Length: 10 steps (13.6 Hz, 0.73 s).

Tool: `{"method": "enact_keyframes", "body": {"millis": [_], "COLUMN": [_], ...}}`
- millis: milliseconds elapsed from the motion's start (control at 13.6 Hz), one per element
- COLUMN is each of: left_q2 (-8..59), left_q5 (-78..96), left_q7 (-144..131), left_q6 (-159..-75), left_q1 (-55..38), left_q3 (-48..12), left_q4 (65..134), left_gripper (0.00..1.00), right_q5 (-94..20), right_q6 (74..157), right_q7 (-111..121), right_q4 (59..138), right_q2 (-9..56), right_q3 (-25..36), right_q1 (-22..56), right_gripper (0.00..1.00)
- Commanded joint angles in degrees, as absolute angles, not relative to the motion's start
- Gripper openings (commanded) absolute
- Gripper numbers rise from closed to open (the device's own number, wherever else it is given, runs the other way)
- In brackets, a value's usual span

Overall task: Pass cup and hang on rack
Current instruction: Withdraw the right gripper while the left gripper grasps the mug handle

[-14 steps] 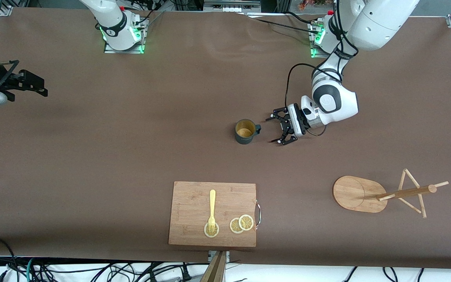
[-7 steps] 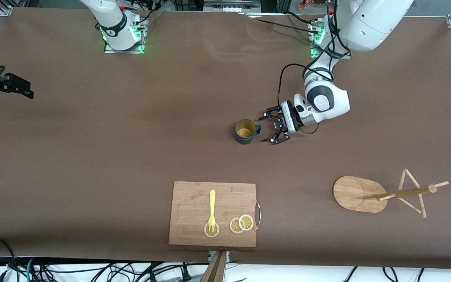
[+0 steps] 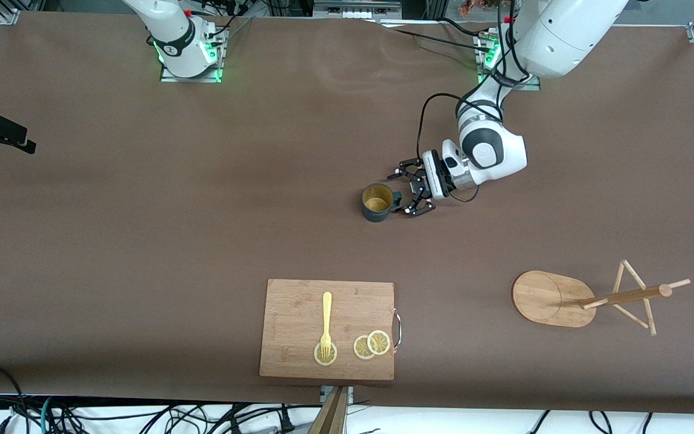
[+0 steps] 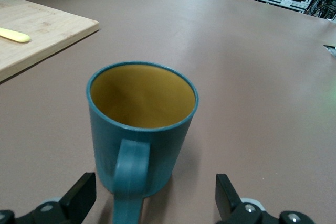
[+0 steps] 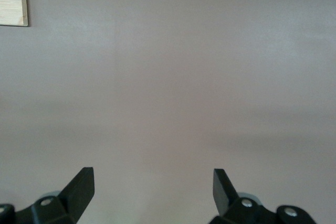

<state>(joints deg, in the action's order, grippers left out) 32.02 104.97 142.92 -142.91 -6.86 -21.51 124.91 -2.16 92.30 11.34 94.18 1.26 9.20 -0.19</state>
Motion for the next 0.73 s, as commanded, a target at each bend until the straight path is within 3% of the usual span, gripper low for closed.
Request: {"method": "enact_keyframes", "body": {"millis": [0,73,220,367,441,661], "left_q2": [32.52,32.61,32.7,32.61,32.61,31.91], "left_q5": [107.05,107.05,107.14,106.96,106.96,107.05], "left_q7": [146.24,146.86,146.87,146.95,146.87,141.19], "left_q6": [-143.88,-143.96,-143.96,-143.96,-143.96,-143.88], "left_q1": [-6.94,-6.94,-6.94,-6.77,-6.51,-6.15], "left_q3": [-21.8,-21.8,-21.71,-21.27,-21.01,-20.3], "left_q4": [124.01,124.01,123.84,123.49,123.4,123.31], "left_gripper": [0.75,0.49,0.23,0.05,0.0,0.0], "right_q5": [-2.81,-2.64,-2.29,-2.11,-1.94,-1.93], "right_q6": [91.58,91.58,91.58,91.67,91.58,91.58], "right_q7": [11.78,11.69,11.51,11.6,11.69,11.69], "right_q4": [93.16,93.16,93.16,93.16,93.16,93.16], "right_q2": [1.67,1.76,1.76,1.76,1.76,1.76], "right_q3": [8.88,8.79,8.79,8.88,8.88,8.96], "right_q1": [-0.35,-0.26,-0.26,-0.35,-0.35,-0.44], "right_gripper": [1.0,1.0,1.0,1.0,1.0,1.0]}}
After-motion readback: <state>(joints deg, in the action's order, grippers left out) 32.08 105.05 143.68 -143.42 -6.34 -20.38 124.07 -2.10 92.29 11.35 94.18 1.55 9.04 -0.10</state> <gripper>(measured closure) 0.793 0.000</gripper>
